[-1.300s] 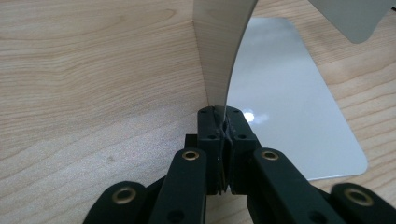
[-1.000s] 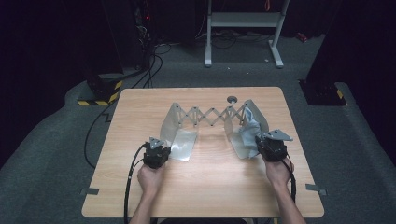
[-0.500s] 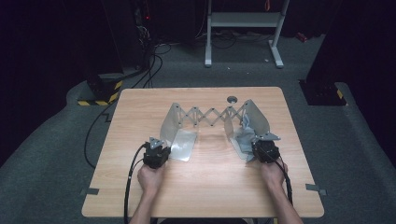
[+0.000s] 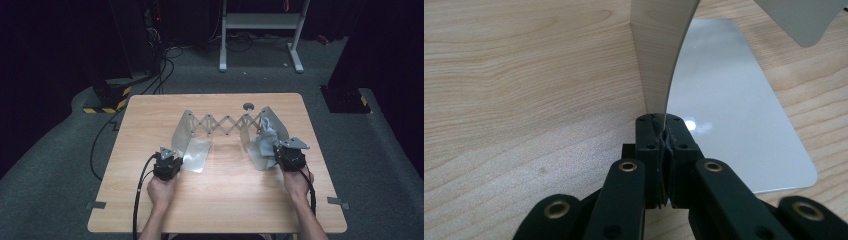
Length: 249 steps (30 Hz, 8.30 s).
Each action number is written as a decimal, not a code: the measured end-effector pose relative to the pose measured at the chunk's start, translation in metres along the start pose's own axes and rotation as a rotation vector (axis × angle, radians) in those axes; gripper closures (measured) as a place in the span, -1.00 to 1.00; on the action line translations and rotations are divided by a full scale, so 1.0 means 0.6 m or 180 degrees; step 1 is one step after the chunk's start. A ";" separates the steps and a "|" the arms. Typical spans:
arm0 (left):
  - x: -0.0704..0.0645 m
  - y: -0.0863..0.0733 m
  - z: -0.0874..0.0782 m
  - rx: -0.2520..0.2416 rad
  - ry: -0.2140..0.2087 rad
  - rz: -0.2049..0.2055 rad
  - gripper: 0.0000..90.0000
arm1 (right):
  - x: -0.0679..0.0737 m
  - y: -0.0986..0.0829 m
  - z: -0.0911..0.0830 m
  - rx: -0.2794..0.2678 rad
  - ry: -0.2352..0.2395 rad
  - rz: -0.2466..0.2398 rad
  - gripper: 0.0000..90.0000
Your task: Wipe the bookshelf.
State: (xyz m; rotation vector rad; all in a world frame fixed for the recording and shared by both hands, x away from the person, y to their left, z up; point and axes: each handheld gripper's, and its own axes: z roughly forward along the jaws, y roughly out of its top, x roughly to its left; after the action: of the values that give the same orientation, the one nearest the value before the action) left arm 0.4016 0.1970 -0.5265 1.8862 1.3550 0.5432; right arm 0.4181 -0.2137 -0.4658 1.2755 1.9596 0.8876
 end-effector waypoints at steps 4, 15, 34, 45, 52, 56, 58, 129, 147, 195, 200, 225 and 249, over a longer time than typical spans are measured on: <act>0.000 0.000 0.000 -0.0002 -0.0002 -0.0003 0.92 | -0.004 0.012 -0.010 -0.0051 -0.0029 -0.0015 0.74; 0.000 0.000 0.000 0.0001 0.0003 0.0004 0.92 | -0.012 0.024 -0.039 -0.0233 -0.0061 0.0035 0.74; 0.000 0.000 0.000 0.0000 -0.0002 -0.0005 0.93 | -0.007 0.045 -0.017 -0.0229 -0.0102 0.0036 0.74; 0.001 0.000 0.000 0.0001 -0.0010 -0.0011 0.93 | 0.003 0.021 0.042 0.0072 -0.0098 -0.0007 0.74; 0.001 0.000 0.000 0.0001 -0.0013 -0.0014 0.93 | 0.006 0.004 0.076 0.0305 -0.0052 -0.0006 0.74; 0.001 0.000 0.000 -0.0001 -0.0016 -0.0022 0.93 | 0.008 -0.004 0.093 0.0437 -0.0040 0.0003 0.74; 0.001 0.000 0.000 0.0000 -0.0017 -0.0018 0.93 | 0.008 -0.005 0.096 0.0450 -0.0033 -0.0003 0.74; 0.003 0.000 0.000 0.0008 -0.0039 -0.0027 0.93 | 0.006 0.006 0.127 0.0577 0.0003 0.0022 0.74; 0.003 0.000 0.000 0.0006 -0.0042 -0.0027 0.93 | -0.003 0.039 0.074 0.0281 0.0032 0.0056 0.73; 0.004 0.000 0.000 0.0004 -0.0057 -0.0049 0.93 | 0.017 0.034 0.151 0.0650 0.0003 -0.0135 0.74; 0.004 0.000 0.000 0.0004 -0.0060 -0.0051 0.93 | 0.017 0.035 0.155 0.0657 0.0022 -0.0098 0.74; 0.006 0.000 0.000 0.0014 -0.0095 -0.0072 0.93 | 0.002 0.126 0.073 0.0039 -0.0054 -0.0094 0.73; 0.007 0.000 0.000 0.0011 -0.0105 -0.0083 0.93 | 0.009 0.108 0.116 0.0253 -0.0058 -0.0134 0.74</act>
State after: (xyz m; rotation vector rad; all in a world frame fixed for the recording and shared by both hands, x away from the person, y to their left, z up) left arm 0.4030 0.2007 -0.5268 1.8697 1.3579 0.4951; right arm 0.5043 -0.1750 -0.4544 1.2775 2.0178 0.7821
